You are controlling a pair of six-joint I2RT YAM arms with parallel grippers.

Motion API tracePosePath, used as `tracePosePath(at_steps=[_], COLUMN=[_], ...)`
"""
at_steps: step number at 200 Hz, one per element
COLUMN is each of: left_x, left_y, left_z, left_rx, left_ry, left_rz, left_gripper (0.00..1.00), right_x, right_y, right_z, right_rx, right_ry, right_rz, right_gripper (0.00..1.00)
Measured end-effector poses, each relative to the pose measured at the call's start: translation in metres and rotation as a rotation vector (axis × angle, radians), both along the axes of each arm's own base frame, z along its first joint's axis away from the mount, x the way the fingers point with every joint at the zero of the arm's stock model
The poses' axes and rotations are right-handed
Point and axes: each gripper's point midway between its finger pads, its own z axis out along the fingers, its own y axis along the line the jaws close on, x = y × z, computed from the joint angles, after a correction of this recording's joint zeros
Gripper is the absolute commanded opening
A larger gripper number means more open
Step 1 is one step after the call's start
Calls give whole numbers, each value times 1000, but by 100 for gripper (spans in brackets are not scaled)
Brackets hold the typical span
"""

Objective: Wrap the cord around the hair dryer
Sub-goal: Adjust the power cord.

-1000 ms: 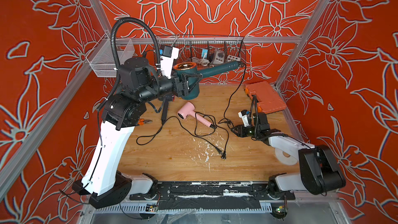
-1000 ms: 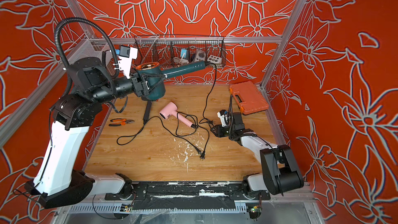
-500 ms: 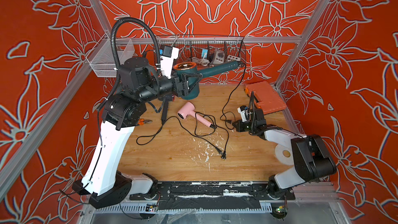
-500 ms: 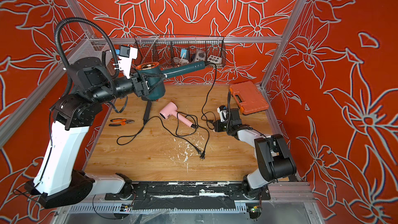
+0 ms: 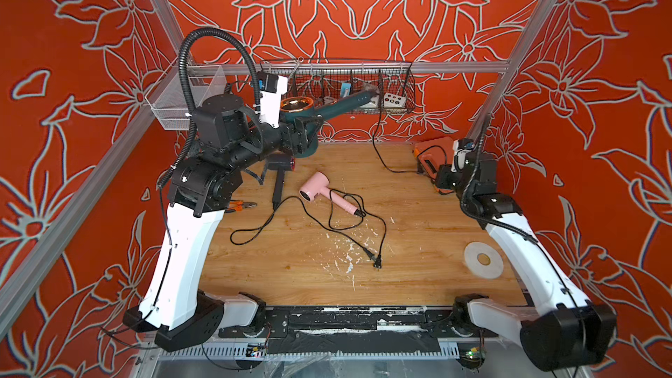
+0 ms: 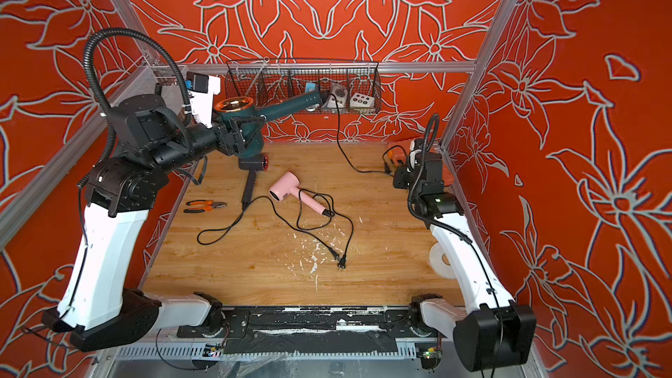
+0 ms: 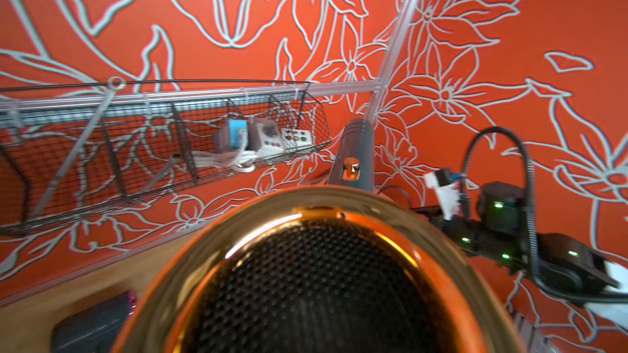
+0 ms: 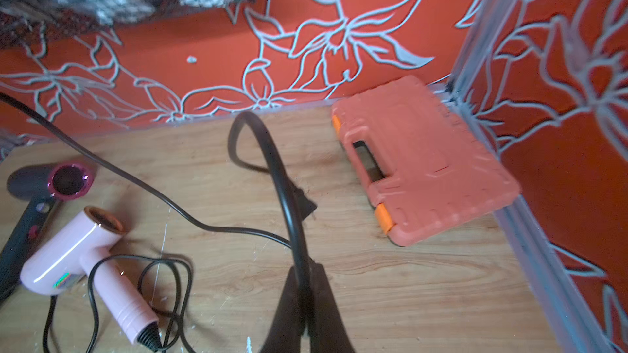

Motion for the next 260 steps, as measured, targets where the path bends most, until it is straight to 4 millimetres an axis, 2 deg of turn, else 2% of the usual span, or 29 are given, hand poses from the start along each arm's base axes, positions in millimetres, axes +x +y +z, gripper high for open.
tracePosePath(at_steps=[11,23,42,59,85,102,118,140,156,170,189,225,240,260], left_x=[5,8,5,1,2,5,6,6,5,4,2,-2,-5,-9], left_y=[14,27,35,35,34,32,29,25,22,19,14,5,1,-4], left_z=[5,12,22,27,21,15,9,9,13,18,25,31,32,35], left_rx=[0,-1,-7,-12,-12,-14,-17,-36,-53,-68,-84,-113,-126,-143], left_ry=[-13,-32,-61,-75,-65,-46,-28,-23,-33,-43,-57,-60,-55,-53], left_rz=[50,93,119,114,106,100,86,60,41,22,-10,-73,-101,-137], left_gripper=[0,0,0,0,0,0,0,0,0,0,0,0,0,0], right_x=[-8,-18,-33,-50,-86,-111,-129,-148,-155,-157,-152,-130,-125,-119], right_y=[-5,-8,-7,-2,4,7,12,20,23,24,25,32,38,48], right_z=[5,2,-17,-55,-139,-185,-214,-240,-243,-236,-214,-163,-154,-154], right_rx=[12,38,106,180,280,339,401,469,491,473,430,312,247,158], right_ry=[-1,21,69,150,336,447,518,598,625,619,589,478,453,448], right_rz=[-25,-44,-60,-66,-102,-129,-145,-149,-144,-117,-66,69,140,230], right_gripper=[0,0,0,0,0,0,13,41,55,60,62,64,64,65])
